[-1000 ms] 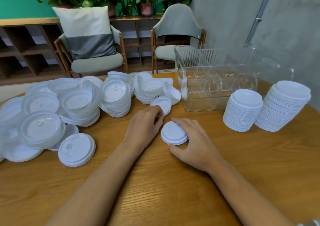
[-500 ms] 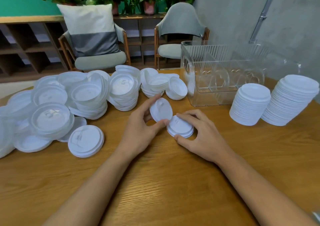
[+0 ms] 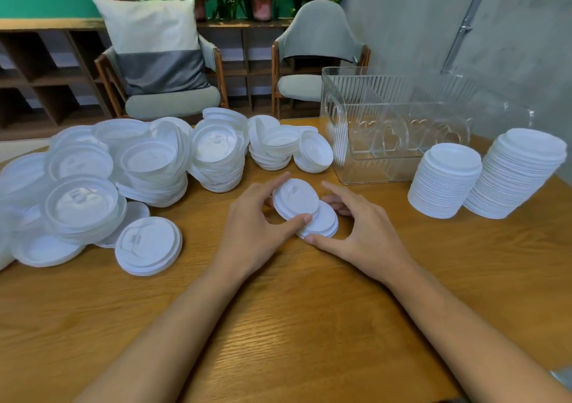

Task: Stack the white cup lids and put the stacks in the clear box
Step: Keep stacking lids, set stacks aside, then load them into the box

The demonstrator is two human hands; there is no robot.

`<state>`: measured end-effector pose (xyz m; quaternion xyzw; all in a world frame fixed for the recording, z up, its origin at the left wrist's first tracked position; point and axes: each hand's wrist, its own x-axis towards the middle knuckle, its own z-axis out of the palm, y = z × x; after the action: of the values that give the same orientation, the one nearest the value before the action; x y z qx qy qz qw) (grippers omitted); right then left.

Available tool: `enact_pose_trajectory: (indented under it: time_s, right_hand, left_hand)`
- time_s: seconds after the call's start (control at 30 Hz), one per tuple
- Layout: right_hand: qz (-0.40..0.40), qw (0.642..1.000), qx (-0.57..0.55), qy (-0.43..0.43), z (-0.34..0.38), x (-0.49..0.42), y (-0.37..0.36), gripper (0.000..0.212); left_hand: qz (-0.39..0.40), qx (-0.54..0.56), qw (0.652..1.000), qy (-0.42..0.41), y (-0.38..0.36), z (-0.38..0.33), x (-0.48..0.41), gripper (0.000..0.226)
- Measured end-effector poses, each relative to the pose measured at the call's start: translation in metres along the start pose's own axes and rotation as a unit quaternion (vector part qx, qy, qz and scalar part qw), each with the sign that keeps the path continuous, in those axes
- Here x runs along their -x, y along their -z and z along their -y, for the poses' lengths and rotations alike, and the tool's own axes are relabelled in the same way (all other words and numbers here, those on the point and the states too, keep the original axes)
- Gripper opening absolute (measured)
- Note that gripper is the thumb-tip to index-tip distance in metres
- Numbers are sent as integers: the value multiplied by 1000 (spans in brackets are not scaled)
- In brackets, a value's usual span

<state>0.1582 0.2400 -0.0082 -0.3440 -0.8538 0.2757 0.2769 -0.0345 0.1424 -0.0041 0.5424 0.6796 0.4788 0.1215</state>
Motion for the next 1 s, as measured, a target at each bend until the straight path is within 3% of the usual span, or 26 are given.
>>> enact_pose_trajectory:
  time_s: [0.13, 0.37, 0.67, 1.0]
  right_hand:
    - [-2, 1000, -6, 6, 1, 0, 0, 101]
    - [0, 1000, -5, 17, 2, -1, -3, 100]
    - [15, 999, 39, -1, 4, -2, -2, 95]
    - [32, 998, 61, -7, 7, 1, 2, 94]
  left_hand:
    - [30, -70, 997, 9, -2, -1, 2, 77]
    - [17, -141, 989, 40, -14, -6, 2, 65]
    - [26, -86, 996, 28, -12, 1, -2, 64]
    - [54, -71, 995, 37, -11, 2, -2, 81]
